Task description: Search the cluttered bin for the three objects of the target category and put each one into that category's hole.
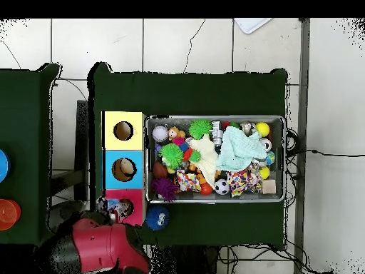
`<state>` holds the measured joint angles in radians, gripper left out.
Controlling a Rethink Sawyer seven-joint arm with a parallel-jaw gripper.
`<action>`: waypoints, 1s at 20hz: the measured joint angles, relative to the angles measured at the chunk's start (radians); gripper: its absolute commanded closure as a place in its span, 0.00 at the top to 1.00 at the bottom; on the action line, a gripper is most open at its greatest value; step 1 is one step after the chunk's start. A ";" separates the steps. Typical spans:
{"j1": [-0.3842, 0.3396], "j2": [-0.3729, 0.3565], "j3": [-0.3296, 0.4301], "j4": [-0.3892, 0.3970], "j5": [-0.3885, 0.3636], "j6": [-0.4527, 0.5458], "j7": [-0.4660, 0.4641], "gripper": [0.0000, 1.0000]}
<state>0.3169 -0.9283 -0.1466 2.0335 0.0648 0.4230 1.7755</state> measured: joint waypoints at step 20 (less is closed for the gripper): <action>-0.047 0.103 0.000 -0.079 0.026 -0.057 0.000 0.00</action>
<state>0.2699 -0.8254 -0.1470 1.9543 0.0911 0.3661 1.7758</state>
